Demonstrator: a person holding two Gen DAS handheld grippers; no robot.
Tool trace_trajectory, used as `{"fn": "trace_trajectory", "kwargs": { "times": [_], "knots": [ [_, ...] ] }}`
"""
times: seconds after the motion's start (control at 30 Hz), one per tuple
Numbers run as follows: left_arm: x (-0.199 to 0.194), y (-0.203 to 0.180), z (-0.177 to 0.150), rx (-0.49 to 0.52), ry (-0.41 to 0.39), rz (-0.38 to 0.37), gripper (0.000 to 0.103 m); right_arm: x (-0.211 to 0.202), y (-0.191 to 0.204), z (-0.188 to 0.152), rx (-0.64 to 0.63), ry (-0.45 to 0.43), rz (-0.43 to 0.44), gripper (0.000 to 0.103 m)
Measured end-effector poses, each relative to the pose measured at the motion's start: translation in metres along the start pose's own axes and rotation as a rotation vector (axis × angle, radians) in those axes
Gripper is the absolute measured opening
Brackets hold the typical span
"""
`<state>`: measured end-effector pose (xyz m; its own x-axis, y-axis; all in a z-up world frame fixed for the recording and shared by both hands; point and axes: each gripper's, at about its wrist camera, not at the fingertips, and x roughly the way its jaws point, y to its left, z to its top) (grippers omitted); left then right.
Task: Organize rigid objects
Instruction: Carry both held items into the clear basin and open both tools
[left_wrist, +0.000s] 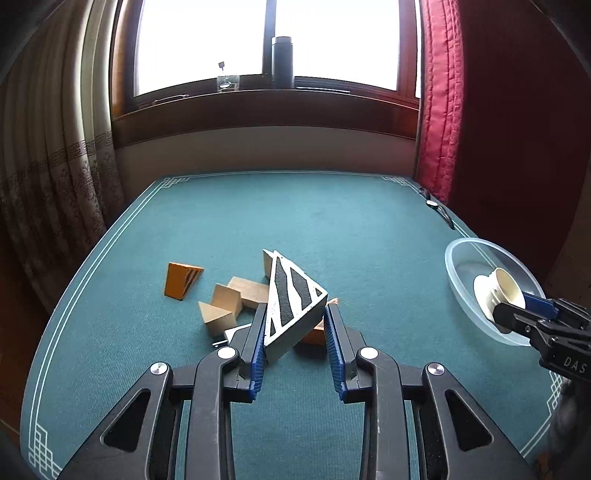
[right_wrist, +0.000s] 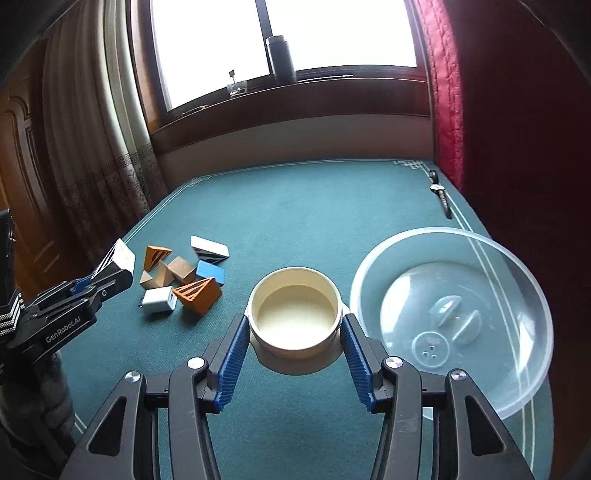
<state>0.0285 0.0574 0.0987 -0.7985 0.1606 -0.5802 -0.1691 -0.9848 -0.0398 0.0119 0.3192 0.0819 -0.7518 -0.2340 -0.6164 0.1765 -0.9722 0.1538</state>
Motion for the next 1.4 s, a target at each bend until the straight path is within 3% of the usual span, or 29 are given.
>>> {"fn": "trace_trajectory", "kwargs": {
  "times": [0.5, 0.8, 0.97, 1.2, 1.27, 1.33, 1.4],
  "knots": [
    [0.014, -0.107, 0.032, 0.137, -0.004, -0.198, 0.03, -0.026, -0.092, 0.01, 0.167, -0.087, -0.226, 0.054],
    [0.036, -0.161, 0.04, 0.194, 0.041, -0.284, 0.03, -0.023, -0.124, 0.005, 0.253, -0.08, -0.256, 0.055],
    [0.049, -0.185, 0.039, 0.223, 0.064, -0.32, 0.03, -0.029, -0.135, 0.002, 0.303, -0.101, -0.264, 0.075],
    [0.065, -0.203, 0.032, 0.202, 0.109, -0.381, 0.031, -0.039, -0.149, -0.003, 0.359, -0.146, -0.323, 0.092],
    [0.067, -0.204, 0.029, 0.196, 0.12, -0.391, 0.035, -0.041, -0.153, -0.003, 0.379, -0.15, -0.33, 0.093],
    [0.069, -0.204, 0.027, 0.189, 0.128, -0.39, 0.06, -0.043, -0.156, -0.004, 0.393, -0.155, -0.331, 0.093],
    [0.068, -0.2, 0.025, 0.176, 0.116, -0.376, 0.07, -0.045, -0.156, -0.004, 0.401, -0.159, -0.33, 0.094]
  ]
}}
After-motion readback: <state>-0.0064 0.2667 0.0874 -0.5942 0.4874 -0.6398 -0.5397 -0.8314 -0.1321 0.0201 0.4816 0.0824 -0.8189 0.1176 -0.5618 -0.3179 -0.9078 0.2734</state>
